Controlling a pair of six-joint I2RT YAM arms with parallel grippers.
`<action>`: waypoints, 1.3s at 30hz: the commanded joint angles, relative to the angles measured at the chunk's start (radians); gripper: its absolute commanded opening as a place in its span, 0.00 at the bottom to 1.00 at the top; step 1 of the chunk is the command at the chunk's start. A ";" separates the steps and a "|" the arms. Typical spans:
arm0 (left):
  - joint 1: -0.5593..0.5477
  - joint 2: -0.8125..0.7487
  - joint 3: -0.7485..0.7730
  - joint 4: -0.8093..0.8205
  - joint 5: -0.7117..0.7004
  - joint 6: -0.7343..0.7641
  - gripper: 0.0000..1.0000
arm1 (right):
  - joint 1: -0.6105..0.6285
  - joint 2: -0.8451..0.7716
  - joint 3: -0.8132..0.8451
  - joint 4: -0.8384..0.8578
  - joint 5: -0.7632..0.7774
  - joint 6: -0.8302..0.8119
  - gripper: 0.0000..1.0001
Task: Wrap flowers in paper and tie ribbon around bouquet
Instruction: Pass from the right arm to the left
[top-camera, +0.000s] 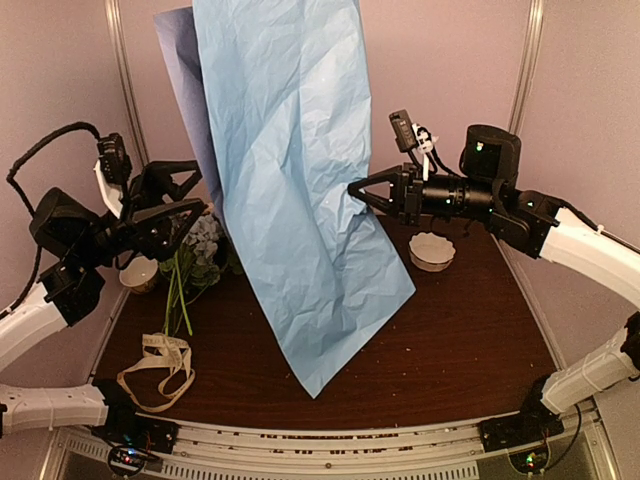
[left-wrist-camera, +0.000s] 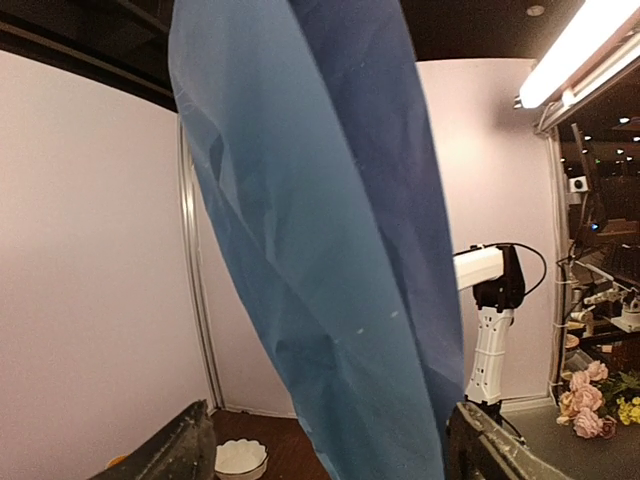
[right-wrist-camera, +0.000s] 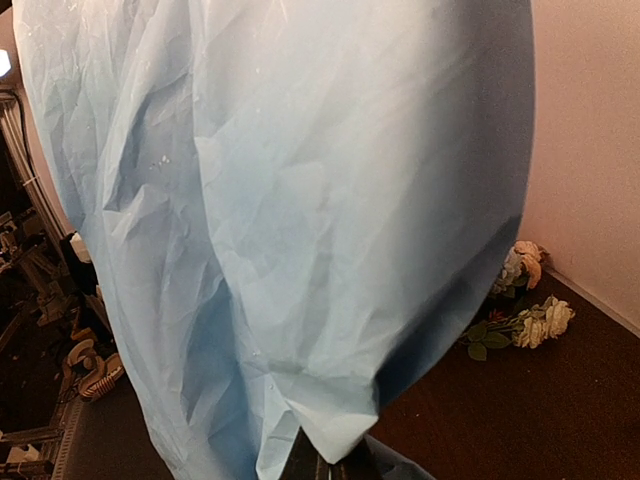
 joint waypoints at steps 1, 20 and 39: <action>-0.002 -0.007 -0.002 0.191 0.091 -0.063 0.83 | 0.006 -0.010 0.020 0.006 0.014 -0.012 0.00; -0.073 0.126 0.042 0.074 -0.092 -0.045 0.54 | 0.006 -0.022 -0.005 -0.010 0.031 -0.030 0.00; -0.139 0.132 0.069 -0.190 -0.197 0.141 0.38 | 0.006 0.004 -0.025 -0.012 0.052 -0.045 0.00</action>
